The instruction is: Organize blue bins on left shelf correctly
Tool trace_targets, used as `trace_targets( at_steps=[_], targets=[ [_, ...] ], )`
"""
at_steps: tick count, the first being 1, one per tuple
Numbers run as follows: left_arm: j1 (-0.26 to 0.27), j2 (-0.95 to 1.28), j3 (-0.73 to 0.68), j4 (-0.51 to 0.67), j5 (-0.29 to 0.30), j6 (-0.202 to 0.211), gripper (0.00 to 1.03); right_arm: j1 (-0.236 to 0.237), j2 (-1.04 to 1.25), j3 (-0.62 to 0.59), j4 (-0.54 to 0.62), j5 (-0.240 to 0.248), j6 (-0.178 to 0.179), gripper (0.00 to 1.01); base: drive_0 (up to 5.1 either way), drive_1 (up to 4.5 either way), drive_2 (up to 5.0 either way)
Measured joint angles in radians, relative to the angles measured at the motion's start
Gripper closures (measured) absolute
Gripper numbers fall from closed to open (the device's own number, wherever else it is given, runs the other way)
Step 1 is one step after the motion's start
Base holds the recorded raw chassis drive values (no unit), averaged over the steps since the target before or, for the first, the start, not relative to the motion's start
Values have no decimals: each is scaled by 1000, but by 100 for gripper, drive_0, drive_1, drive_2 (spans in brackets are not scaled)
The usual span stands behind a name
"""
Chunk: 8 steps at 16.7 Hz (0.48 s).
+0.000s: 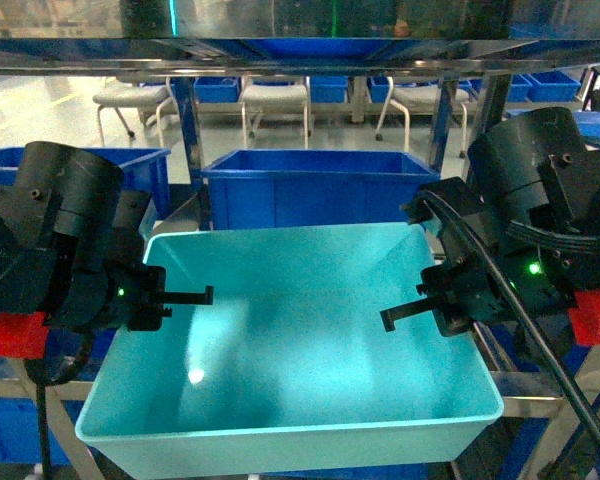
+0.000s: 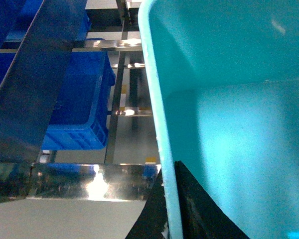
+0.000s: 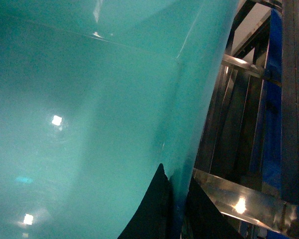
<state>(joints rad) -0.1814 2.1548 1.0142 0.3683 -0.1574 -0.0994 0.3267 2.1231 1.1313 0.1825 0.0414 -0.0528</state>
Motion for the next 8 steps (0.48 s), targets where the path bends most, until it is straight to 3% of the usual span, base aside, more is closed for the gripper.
trace_targets(
  at_steps=[3,8],
  targets=[
    [27,69,113,-54,13,4,101,0,90,148,-76,7,0,98,0,0,0],
    [69,170,356,-182,45,54,101,-1,220,386,-189,18,10,98,0,0,0]
  ],
)
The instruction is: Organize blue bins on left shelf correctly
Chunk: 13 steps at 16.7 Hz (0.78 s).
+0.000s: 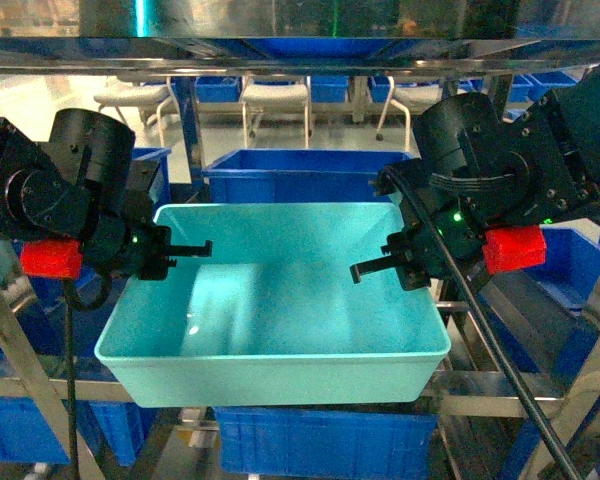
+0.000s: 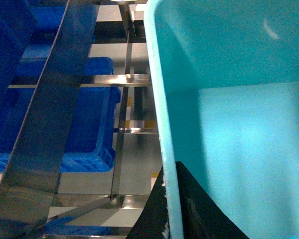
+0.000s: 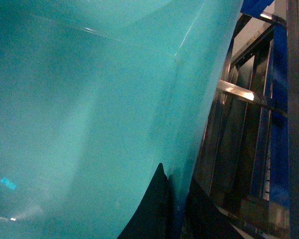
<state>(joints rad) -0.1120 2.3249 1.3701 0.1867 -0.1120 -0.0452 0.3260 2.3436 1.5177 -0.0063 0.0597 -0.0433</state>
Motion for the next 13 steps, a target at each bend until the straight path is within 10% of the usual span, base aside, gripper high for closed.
trace_targets(
  at_steps=[9,13],
  targets=[
    [-5,111,175,-90,31,-6,101,-32,148,244,-116,77,-93,98,0,0,0],
    [-2,109,177,-58,20,47,56,-32,172,253,-138,90,-205,58,0,0,0]
  ],
)
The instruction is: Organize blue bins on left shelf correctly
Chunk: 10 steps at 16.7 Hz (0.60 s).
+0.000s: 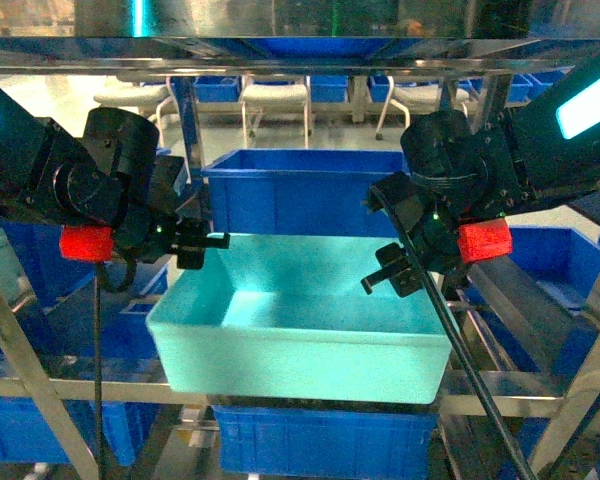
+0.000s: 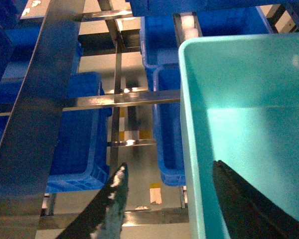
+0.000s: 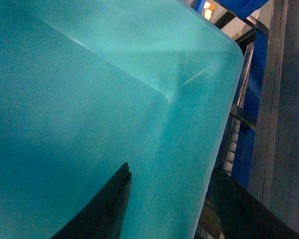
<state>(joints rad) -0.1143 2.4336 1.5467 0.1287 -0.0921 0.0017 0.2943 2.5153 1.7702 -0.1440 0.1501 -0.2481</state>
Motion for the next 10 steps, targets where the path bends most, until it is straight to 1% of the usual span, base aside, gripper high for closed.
trace_targets(
  at_steps=[2,3,4,5,6,7,8,10],
  targets=[
    [-7,0,0,3,2,6,32,0,2,0,2,0,-13,34,0,0,0],
    [-6,0,-1,9,3,6,20,0,1,-9,37,-1,-21,21,0,0,0],
    [-6,-16,-42,72,-14,7,9,0,-13,-50,122,-2,-36,10,0,0,0],
    [-6,-71,-130,113,-30,7,4,0,-45,-105,180,-10,-42,1,0,0,0],
    [-5,-125,-206,150,-39,7,5,1,-86,-178,246,-20,-62,4,0,0,0],
    [-5,-195,-291,190,-62,6,5,7,-123,-232,249,-21,-63,3,0,0,0],
    [-6,-253,-365,215,-79,3,5,14,-165,-298,241,-20,-55,3,0,0,0],
    [-9,-340,-539,230,-107,-5,5,35,-254,-465,211,-13,-5,3,0,0,0]
  ],
)
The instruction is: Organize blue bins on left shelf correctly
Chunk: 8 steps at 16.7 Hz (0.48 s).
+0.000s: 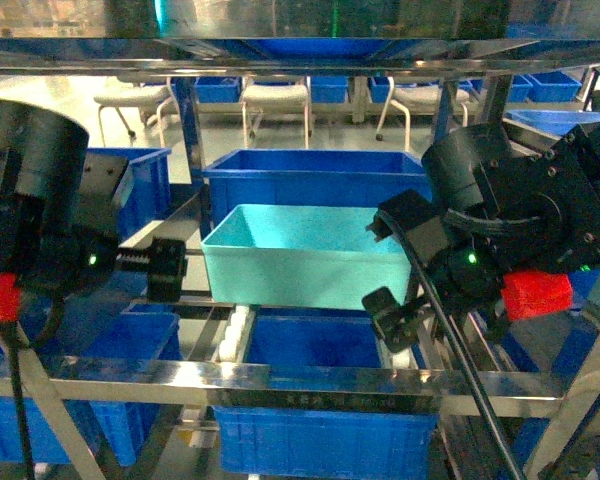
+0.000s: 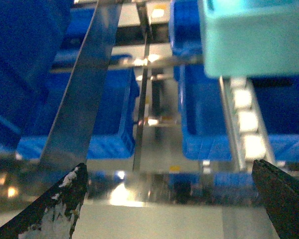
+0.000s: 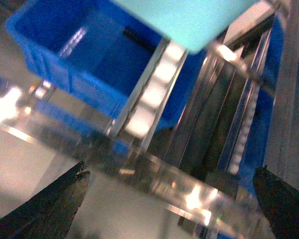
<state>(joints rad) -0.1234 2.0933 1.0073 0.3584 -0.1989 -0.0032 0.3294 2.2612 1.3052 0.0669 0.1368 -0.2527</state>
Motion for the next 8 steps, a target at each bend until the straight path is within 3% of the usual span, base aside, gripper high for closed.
trace_targets(
  at_steps=[3,4,5,8],
  targets=[
    [-17,-100,-222,-71,-53,-8,5,6,-139,-270,-14,66,108,3,0,0,0],
    [-19,-157,-269,-72,-61,-7,5,3,-184,-330,-39,77,148,3,0,0,0],
    [-17,-216,-307,-80,-54,-17,5,-4,-228,-383,-42,58,189,3,0,0,0],
    [-17,-237,-313,-80,-52,-27,5,-3,-267,-399,-36,48,237,3,0,0,0]
  ],
)
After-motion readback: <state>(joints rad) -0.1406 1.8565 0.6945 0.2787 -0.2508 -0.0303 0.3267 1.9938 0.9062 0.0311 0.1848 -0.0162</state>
